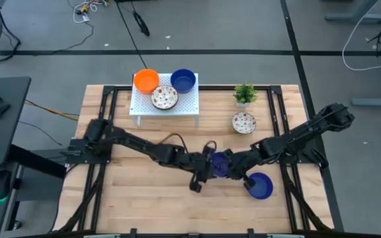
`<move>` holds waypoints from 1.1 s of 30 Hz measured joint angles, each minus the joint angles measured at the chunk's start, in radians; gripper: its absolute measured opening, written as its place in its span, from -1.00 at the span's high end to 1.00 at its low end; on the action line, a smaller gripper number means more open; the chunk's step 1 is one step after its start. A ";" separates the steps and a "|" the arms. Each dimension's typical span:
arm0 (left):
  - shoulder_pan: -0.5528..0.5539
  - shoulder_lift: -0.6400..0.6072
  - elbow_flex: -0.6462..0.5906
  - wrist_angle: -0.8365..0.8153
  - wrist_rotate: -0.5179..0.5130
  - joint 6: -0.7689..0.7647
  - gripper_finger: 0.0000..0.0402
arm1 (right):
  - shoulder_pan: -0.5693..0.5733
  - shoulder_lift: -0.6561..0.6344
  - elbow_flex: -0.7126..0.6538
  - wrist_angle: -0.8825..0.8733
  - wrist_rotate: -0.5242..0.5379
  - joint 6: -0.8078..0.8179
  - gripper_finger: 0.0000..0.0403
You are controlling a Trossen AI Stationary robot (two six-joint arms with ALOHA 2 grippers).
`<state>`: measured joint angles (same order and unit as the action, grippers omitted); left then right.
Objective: Pick & Place Mini bowls
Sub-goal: Stack the blue bowl on top of the blue bowl on the shelf
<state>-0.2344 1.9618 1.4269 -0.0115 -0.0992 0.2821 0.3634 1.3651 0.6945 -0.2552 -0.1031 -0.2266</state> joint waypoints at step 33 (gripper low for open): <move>-0.010 -0.203 -0.884 1.146 -0.205 -0.392 0.52 | -0.782 0.310 0.954 -0.309 -0.079 -0.519 0.99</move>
<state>-0.2443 1.7588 0.5428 1.1346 -0.3044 -0.1095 -0.4188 1.6756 1.6483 -0.5638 -0.1823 -0.7460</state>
